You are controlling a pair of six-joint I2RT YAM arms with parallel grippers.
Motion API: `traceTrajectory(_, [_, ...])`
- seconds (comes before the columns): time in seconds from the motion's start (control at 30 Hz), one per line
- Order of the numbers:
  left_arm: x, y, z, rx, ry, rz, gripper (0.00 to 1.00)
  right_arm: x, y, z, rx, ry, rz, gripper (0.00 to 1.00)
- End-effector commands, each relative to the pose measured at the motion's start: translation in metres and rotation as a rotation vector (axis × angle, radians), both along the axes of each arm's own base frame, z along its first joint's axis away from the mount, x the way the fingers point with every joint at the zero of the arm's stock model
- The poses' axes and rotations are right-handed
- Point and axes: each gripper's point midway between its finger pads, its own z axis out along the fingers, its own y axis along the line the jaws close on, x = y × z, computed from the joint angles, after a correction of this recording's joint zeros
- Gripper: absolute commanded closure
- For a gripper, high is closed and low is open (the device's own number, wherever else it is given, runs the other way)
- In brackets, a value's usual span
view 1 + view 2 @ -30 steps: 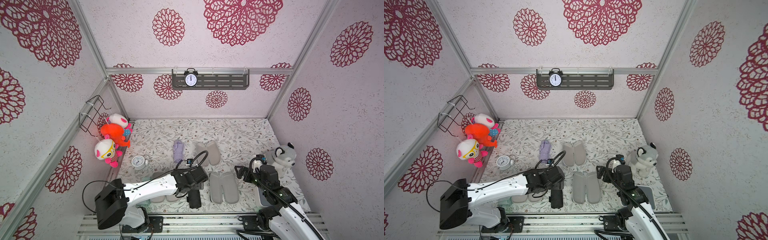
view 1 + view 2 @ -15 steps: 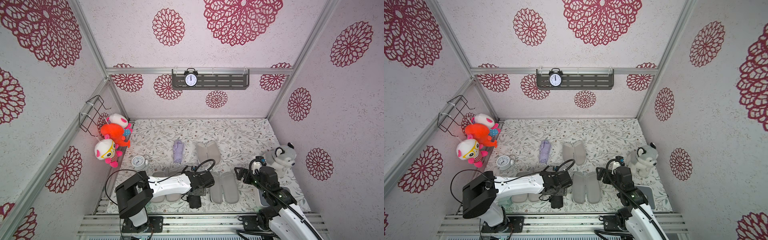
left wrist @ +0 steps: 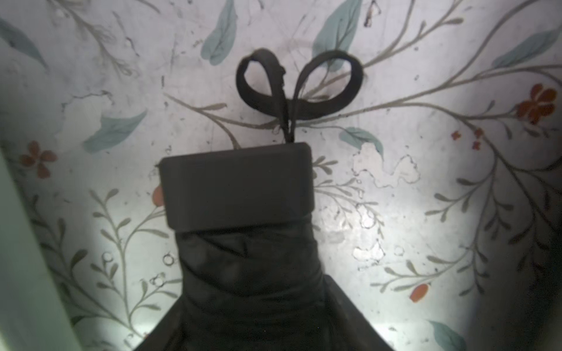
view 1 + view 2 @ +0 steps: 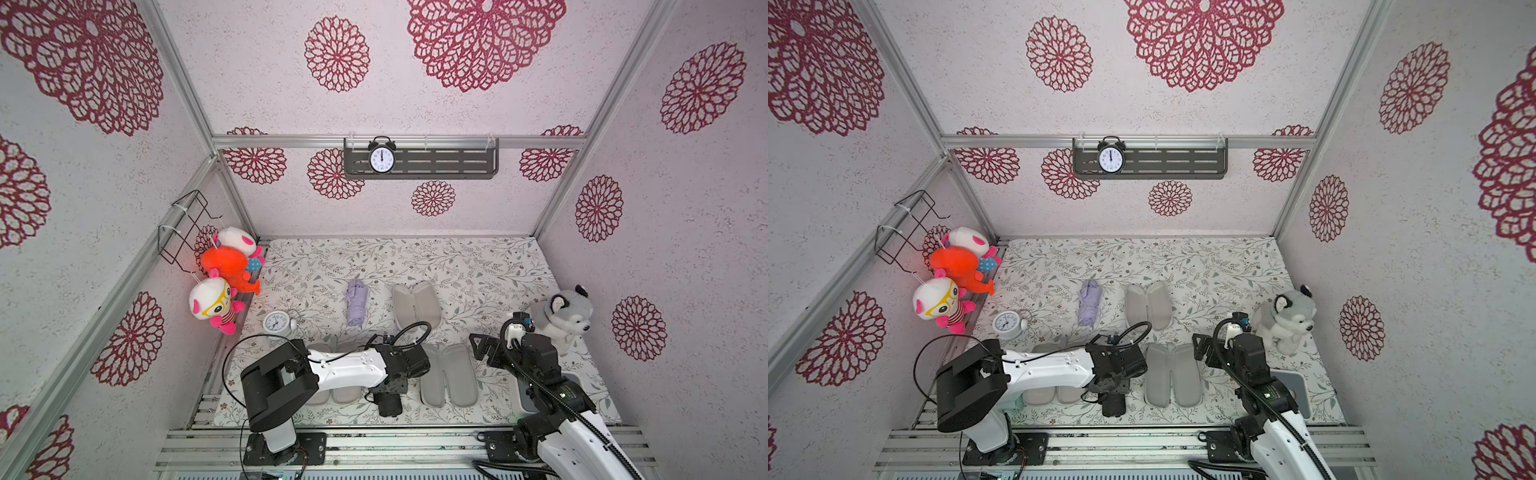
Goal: Put umbrellas into zippered umbrella sleeves
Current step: Pick up the umbrella from the center of the board, then place the umbrella in the umbrella sleeve.
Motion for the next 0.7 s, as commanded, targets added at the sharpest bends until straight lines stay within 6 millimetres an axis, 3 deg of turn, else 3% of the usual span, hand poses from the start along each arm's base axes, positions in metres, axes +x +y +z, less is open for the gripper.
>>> traceTrajectory(0.0, [0.011, -0.004, 0.018, 0.006, -0.055, 0.003, 0.46, 0.003, 0.004, 0.01, 0.017, -0.033, 0.016, 0.01])
traceTrajectory(0.17, [0.027, -0.018, 0.079, -0.086, -0.173, -0.013, 0.53, 0.006, 0.007, 0.007, 0.019, -0.022, 0.025, 0.01])
traceTrajectory(0.33, [0.034, -0.056, 0.121, -0.204, -0.242, -0.052, 0.56, 0.008, 0.009, 0.002, 0.016, -0.003, 0.03, 0.01])
traceTrajectory(0.47, [0.032, -0.09, 0.122, -0.184, -0.227, -0.132, 0.55, 0.008, 0.009, 0.0, 0.014, 0.0, 0.027, 0.01])
traceTrajectory(0.67, [0.038, -0.114, 0.102, -0.137, -0.185, -0.157, 0.55, 0.007, 0.003, 0.004, 0.002, -0.011, 0.0, 0.01])
